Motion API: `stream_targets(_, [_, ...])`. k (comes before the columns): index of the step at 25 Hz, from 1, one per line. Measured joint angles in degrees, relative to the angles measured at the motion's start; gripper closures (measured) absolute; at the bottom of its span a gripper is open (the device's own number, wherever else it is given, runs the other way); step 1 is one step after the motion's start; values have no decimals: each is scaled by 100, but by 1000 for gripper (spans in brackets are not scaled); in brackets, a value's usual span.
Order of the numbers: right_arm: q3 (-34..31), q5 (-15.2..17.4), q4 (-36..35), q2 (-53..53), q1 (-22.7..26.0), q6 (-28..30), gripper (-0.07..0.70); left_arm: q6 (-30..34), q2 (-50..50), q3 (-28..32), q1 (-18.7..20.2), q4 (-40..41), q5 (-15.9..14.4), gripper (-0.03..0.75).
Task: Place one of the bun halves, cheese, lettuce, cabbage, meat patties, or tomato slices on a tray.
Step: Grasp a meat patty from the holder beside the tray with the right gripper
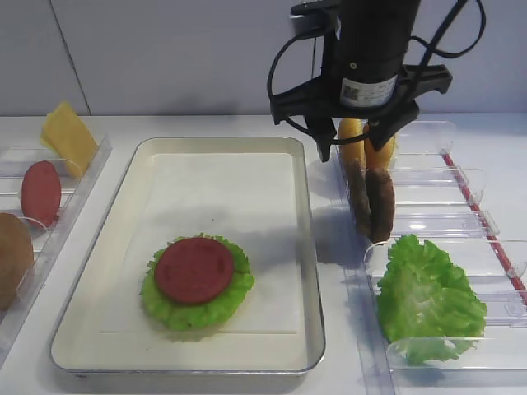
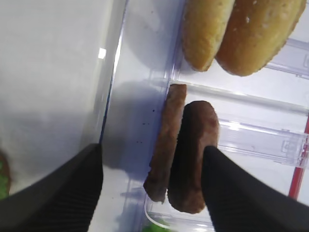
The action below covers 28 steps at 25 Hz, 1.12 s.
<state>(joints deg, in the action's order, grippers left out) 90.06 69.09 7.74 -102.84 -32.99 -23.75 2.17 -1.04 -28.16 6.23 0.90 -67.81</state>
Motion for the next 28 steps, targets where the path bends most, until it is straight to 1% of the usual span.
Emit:
stream_targets(9, [0, -7, 9, -332, 0, -187, 178, 0, 0, 0, 0, 0, 0, 259])
stream_targets(17, [0, -7, 136, -499, 0, -227, 244, 0, 0, 0, 0, 0, 0, 259])
stream_targets(26, [0, -7, 223, -596, 0, -335, 254, 0, 0, 0, 0, 0, 0, 259])
stream_targets(28, [0, -7, 258, -596, 0, -335, 267, 0, 0, 0, 0, 0, 0, 259])
